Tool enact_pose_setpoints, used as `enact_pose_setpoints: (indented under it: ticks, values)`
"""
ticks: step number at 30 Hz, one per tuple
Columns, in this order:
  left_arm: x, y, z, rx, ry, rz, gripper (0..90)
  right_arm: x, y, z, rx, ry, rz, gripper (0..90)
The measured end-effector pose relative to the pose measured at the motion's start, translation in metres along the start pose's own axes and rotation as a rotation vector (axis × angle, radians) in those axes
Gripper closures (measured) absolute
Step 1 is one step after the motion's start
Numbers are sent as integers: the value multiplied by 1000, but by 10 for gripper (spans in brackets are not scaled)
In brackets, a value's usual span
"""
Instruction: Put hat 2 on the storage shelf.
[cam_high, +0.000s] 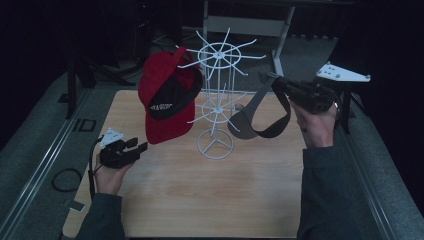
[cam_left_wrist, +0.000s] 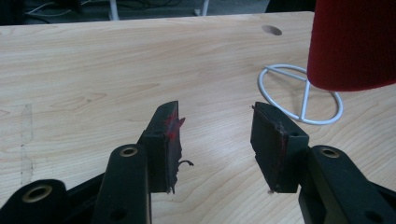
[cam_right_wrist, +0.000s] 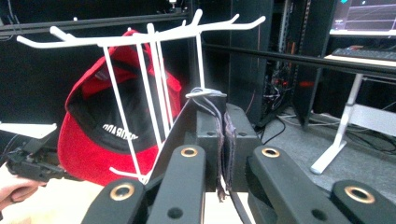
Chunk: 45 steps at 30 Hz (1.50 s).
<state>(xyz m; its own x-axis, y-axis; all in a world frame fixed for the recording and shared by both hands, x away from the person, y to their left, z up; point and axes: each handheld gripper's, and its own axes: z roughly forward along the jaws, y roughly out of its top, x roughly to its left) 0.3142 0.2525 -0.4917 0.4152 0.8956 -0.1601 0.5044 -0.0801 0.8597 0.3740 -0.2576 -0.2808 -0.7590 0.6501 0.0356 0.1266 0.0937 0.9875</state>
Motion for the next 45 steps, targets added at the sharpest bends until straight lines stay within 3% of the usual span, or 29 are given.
enact_pose_setpoints:
  ticks: [24,41,45]
  values:
    - [0,0,2,6,0,0,531,0,46,0,-98,3,-4,866]
    - [-2,-1,3,7,-7,2,530,-4,62,33,-42,15,-2,864]
    - [-2,0,4,8,-9,4,530,-8,61,37,-14,-8,2,864]
